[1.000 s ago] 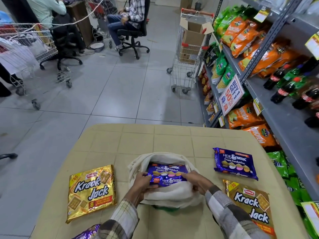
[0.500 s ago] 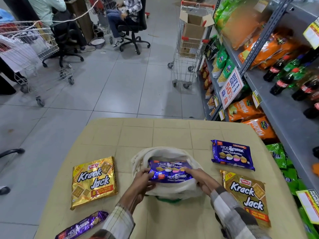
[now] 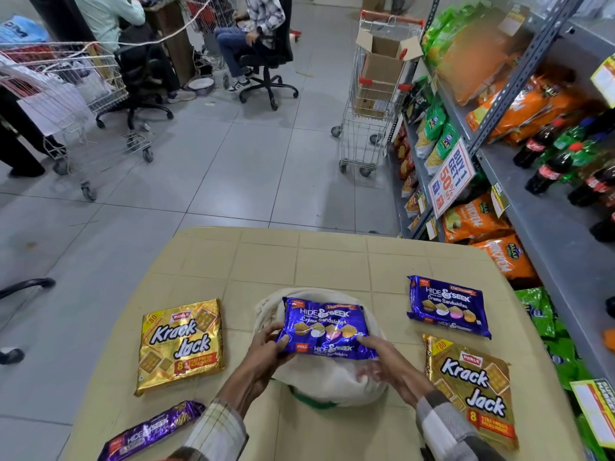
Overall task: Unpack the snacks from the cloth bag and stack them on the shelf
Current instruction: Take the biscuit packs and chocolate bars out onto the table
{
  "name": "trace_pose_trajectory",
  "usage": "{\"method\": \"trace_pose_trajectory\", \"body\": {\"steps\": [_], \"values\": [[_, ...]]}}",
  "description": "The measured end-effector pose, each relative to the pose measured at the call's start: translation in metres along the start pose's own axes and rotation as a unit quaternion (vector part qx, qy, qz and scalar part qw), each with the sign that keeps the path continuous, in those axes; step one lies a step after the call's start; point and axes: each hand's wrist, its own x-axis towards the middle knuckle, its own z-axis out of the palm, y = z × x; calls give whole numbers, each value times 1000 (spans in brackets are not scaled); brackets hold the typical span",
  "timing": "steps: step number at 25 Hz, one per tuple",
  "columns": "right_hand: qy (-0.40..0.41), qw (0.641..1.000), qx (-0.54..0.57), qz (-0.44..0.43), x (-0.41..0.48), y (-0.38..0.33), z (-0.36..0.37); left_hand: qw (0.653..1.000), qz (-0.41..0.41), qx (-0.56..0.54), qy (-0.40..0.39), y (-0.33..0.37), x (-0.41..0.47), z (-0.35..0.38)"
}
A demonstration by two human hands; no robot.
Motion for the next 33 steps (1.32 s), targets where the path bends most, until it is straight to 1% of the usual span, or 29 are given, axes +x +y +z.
{"method": "trace_pose_trajectory", "body": {"steps": [4,8,12,16,20,23,26,29,31,33], "values": [[55,993,-54,-90,4,-11,8,999,31,10,-3,-7,-1,-4],[69,983,-67,-156,17,-29,18,994,103,25,-6,4,3,-8],[63,976,-79,-195,40,-52,51,986,156,64,9,38,18,-33],[81,967,-92,-221,83,-87,105,969,204,135,32,90,54,-81],[115,963,-105,-219,144,-118,170,959,212,177,63,140,102,-127],[108,967,-97,-211,193,-128,220,955,213,188,91,162,139,-163],[105,966,-102,-215,231,-127,256,948,206,207,126,158,174,-203],[94,962,-153,-207,256,-117,274,943,189,235,142,140,194,-231],[94,961,-164,-201,266,-107,280,929,208,264,156,128,202,-241],[103,953,-203,-200,273,-96,281,904,236,314,171,119,211,-248]]}}
